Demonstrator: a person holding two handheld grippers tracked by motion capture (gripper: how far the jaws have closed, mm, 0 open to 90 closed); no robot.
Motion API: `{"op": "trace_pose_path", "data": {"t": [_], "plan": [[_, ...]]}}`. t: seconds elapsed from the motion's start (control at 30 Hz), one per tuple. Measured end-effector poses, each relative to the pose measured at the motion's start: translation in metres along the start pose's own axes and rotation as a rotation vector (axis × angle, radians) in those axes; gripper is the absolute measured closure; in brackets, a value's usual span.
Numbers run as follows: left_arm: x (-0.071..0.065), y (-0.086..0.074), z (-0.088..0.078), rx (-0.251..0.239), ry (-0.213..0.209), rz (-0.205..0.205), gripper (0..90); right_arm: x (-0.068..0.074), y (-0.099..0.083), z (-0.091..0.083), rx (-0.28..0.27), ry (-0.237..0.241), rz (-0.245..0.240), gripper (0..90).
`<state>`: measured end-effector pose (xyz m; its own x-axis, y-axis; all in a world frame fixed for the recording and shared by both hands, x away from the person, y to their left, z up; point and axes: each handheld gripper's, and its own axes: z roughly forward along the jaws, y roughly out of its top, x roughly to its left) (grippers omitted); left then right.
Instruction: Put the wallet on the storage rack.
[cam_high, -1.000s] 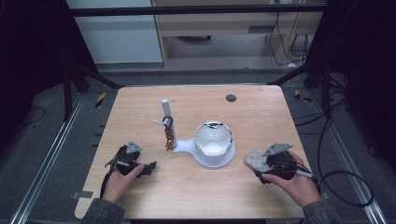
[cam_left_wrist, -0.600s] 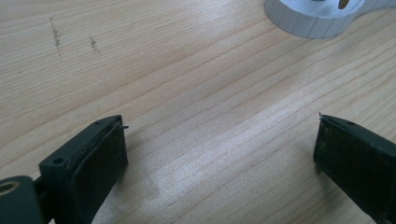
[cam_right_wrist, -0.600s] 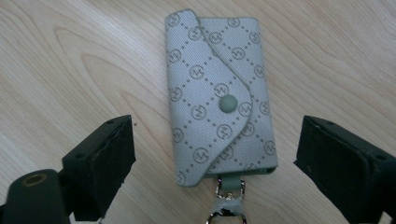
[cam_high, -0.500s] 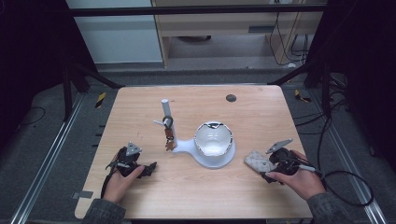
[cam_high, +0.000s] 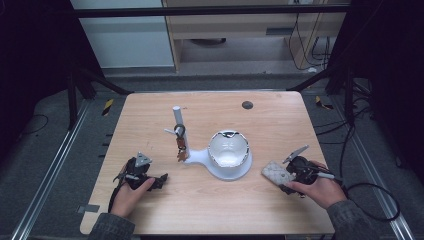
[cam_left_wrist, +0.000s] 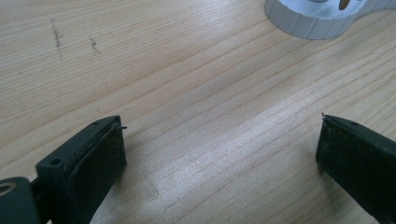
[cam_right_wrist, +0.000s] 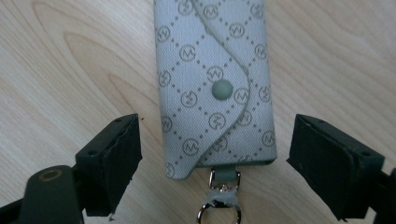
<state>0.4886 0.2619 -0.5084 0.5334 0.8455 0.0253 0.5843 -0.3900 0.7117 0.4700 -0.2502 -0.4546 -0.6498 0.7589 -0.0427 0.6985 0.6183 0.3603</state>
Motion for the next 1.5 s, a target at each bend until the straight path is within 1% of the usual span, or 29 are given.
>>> {"op": "trace_pose_path", "data": {"t": [0.2,0.27,0.3,0.37,0.4,0.43,0.47,0.5,0.6,0.67,1.03,1.07,1.1,1.17,1.3,1.37,1.43,1.5], "plan": [[0.0,0.0,0.0,0.0,0.0,0.0,0.7,-0.004,0.002,0.006,0.06,0.016,0.004,16.0],[0.0,0.0,0.0,0.0,0.0,0.0,0.7,-0.006,0.003,0.007,0.072,0.022,-0.004,16.5],[0.0,0.0,0.0,0.0,0.0,0.0,0.7,-0.006,0.003,0.008,0.081,0.024,0.002,17.6],[0.0,0.0,0.0,0.0,0.0,0.001,0.7,-0.008,0.004,0.011,0.086,0.026,-0.008,18.5],[0.0,0.0,0.0,0.001,-0.001,0.001,0.7,-0.007,0.004,0.012,0.092,0.025,0.003,19.3],[0.0,0.0,0.0,0.001,-0.001,0.001,0.7,-0.008,0.004,0.013,0.091,0.028,-0.011,19.8],[0.0,0.0,0.0,0.0,-0.001,0.001,0.7,-0.008,0.004,0.014,0.096,0.027,-0.006,20.2],[0.0,0.0,0.0,0.0,-0.001,0.001,0.7,-0.008,0.005,0.015,0.096,0.026,-0.015,20.8],[0.0,0.0,0.0,0.0,-0.001,0.004,0.7,-0.008,0.005,0.016,0.101,0.029,-0.006,23.1],[0.0,0.0,0.0,0.0,-0.001,0.004,0.7,-0.009,0.005,0.017,0.103,0.034,-0.021,23.7],[0.0,0.0,0.0,0.0,-0.001,0.005,0.7,-0.009,0.004,0.019,0.112,0.041,-0.021,25.0],[0.0,0.0,0.0,0.0,-0.001,0.005,0.7,-0.009,0.003,0.019,0.114,0.041,-0.016,25.1],[0.0,0.0,0.0,0.0,-0.002,0.004,0.7,-0.009,0.003,0.019,0.114,0.041,-0.024,25.5],[0.0,0.0,0.0,0.0,-0.002,0.005,0.7,-0.009,0.003,0.019,0.116,0.043,-0.024,26.3],[0.0,0.0,0.0,-0.001,-0.002,0.005,0.7,-0.008,0.005,0.016,0.116,0.029,-0.054,29.5],[0.0,0.0,0.0,-0.001,-0.002,0.005,0.7,-0.006,0.006,0.014,0.121,0.023,-0.064,30.1],[0.0,0.0,0.0,0.0,-0.003,0.006,0.7,-0.005,0.007,0.011,0.117,0.013,-0.082,30.3],[0.0,0.0,0.0,-0.001,-0.002,0.005,0.7,-0.004,0.008,0.007,0.112,0.008,-0.09,30.3]]}}
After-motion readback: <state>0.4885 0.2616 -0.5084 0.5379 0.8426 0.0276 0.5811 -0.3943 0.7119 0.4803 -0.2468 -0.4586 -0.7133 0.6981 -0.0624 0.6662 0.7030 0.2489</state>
